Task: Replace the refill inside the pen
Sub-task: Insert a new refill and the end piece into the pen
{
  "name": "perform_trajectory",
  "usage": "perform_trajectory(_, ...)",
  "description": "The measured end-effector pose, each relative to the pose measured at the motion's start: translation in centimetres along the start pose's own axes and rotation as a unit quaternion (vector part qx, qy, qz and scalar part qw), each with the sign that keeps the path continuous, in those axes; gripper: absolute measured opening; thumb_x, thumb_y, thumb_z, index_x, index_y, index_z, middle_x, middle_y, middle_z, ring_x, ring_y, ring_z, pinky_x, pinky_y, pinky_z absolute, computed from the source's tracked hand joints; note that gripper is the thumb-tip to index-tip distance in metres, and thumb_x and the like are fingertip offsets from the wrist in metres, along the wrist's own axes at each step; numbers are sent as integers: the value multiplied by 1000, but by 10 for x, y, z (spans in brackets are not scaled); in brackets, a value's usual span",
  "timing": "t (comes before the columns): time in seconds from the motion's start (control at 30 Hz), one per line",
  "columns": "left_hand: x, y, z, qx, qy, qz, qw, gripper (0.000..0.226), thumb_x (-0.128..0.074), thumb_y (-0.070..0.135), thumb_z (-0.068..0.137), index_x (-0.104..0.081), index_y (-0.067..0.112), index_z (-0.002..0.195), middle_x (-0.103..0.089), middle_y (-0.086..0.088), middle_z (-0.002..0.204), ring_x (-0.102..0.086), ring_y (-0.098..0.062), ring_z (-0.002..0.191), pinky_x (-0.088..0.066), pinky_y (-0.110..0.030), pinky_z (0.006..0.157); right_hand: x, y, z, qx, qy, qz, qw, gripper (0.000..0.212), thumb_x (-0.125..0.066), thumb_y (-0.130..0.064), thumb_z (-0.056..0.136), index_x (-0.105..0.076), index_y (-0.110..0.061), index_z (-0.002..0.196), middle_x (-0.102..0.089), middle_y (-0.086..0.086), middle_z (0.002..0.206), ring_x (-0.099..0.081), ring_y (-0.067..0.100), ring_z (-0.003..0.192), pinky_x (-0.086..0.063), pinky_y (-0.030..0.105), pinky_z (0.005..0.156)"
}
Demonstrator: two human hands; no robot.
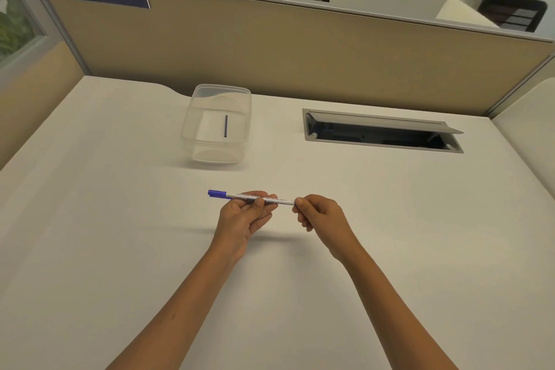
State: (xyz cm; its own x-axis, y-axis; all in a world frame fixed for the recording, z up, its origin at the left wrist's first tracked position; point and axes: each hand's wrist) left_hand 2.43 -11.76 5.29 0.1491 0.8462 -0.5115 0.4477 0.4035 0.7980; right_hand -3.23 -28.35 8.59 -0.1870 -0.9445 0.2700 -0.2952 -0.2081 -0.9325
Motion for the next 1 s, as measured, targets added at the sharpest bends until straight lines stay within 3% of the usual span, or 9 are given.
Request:
perform_trajectory(0.27,-2,2,3,4,12,-8,1000,10,-55,9,91,-65,11,91,-78,-3,86,-73,-18,85,-56,-22,66,-3,1,2,170,74,-140,973,6,-66,-11,84,-68,-15,79,-60,-11,64,-53,12,61,-43,23,58)
perform_trajectory(0.37,-4,4,3,0,7,-14,1000,10,-55,9,91,-64,11,91,-78,-3,86,-73,-18,85,-56,-22,66,1,-1,2,94,39,-57,993,11,-62,-21,88,-69,-18,79,-64,-5,64,-58,10,59,-51,24,59)
perform_trajectory(0.5,-5,5,2,-11,-1,1,1000,9,-55,10,90,-64,11,90,-78,-3,86,-73,-18,86,-56,-22,67,8,-8,3,-69,-81,92,990,28,-52,-31,94,-67,-14,78,-60,-4,61,-52,10,55,-45,19,54)
perform_trajectory(0.6,-6,4,1,-12,0,11,1000,10,-55,9,91,-65,11,90,-78,-3,86,-73,-18,86,-56,-21,68,9,-10,3,-79,-83,103,988,25,-52,-25,94,-66,-12,78,-57,-4,60,-48,10,56,-41,17,54)
perform_trajectory(0.77,-9,5,0,-15,16,10,1000,10,-55,9,91,-65,12,89,-78,-2,85,-73,-18,85,-56,-21,67,3,-9,3,39,19,-69,997,15,-58,-18,90,-65,-17,76,-59,-6,62,-49,9,58,-42,21,59)
perform_trajectory(0.83,-11,6,0,-13,20,1,1000,10,-55,9,91,-64,11,89,-78,-2,84,-73,-18,84,-56,-22,67,0,-5,2,141,68,-157,975,11,-61,-12,88,-65,-15,78,-60,-6,64,-47,11,58,-38,17,59)
perform_trajectory(0.9,-12,8,1,-9,18,-11,1000,10,-54,8,91,-64,11,90,-78,-1,84,-73,-18,84,-56,-22,66,-2,-3,1,250,122,-236,931,6,-63,-7,86,-66,-10,82,-63,-1,68,-44,9,60,-34,10,62)
perform_trajectory(0.97,-12,10,0,-10,11,-17,1000,10,-53,8,91,-63,10,90,-78,-1,84,-73,-17,83,-57,-22,66,-3,-1,2,307,147,-266,902,4,-64,-5,85,-67,-7,83,-64,2,70,-44,9,63,-32,6,65)
perform_trajectory(1.0,-11,11,0,-12,7,-16,1000,10,-53,8,92,-63,10,90,-78,-1,84,-73,-17,84,-57,-22,67,-2,0,2,306,142,-257,906,4,-64,-6,85,-68,-8,84,-64,1,70,-45,9,63,-33,6,65)
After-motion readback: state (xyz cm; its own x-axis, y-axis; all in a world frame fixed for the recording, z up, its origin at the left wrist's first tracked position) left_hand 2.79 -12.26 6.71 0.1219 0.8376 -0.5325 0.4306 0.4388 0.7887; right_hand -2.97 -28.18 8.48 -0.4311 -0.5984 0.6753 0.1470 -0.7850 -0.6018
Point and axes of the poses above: each hand's wrist, its own z-axis towards the middle knuckle, its own x-axis out of the back of the hand, y = z × x
